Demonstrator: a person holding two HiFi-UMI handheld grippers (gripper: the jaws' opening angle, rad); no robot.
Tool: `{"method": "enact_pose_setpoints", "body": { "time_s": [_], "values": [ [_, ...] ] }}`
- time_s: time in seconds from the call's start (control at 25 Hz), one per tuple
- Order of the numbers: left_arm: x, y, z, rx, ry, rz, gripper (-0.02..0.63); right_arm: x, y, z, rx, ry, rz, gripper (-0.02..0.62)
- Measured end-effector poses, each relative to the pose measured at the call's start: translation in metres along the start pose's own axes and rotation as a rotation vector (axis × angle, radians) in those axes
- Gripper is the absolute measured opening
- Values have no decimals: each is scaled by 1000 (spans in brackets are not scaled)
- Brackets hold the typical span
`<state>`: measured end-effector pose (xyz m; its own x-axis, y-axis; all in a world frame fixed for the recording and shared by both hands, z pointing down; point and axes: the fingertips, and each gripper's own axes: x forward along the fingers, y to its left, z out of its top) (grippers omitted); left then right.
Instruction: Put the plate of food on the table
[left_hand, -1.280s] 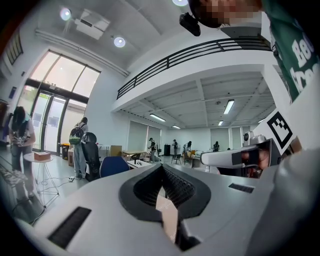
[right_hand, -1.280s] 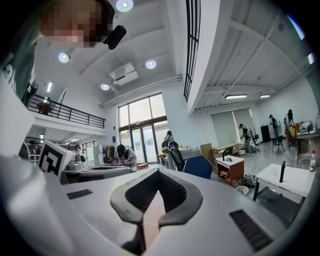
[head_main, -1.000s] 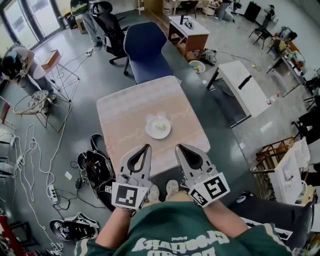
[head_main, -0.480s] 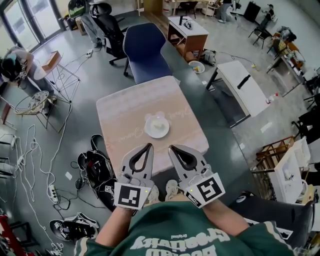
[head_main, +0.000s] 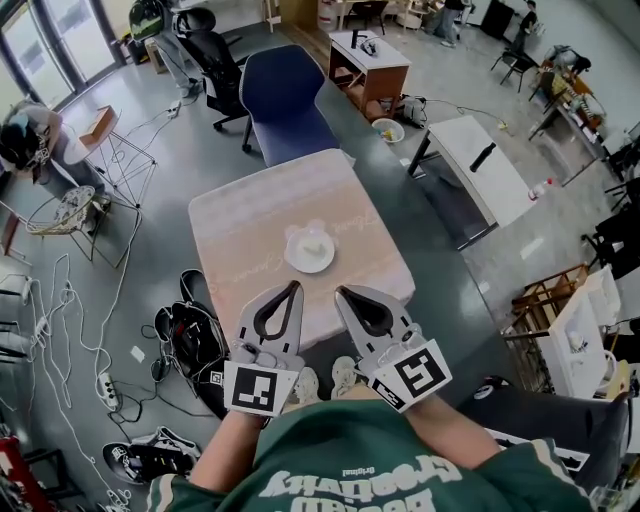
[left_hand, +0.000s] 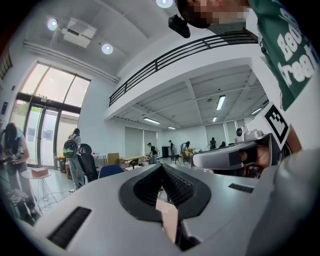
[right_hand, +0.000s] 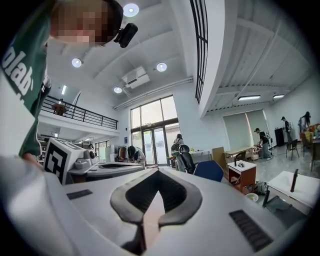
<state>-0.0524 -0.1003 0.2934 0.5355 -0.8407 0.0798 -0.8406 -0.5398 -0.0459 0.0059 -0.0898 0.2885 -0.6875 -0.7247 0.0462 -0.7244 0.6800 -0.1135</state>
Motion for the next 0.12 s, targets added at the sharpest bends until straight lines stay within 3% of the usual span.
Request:
{"method": "enact_pose_setpoints", "body": {
  "time_s": [0.12],
  "values": [
    [0, 1, 1, 0, -1, 3, 9, -1, -1, 0, 4, 0, -3, 12]
  ]
}}
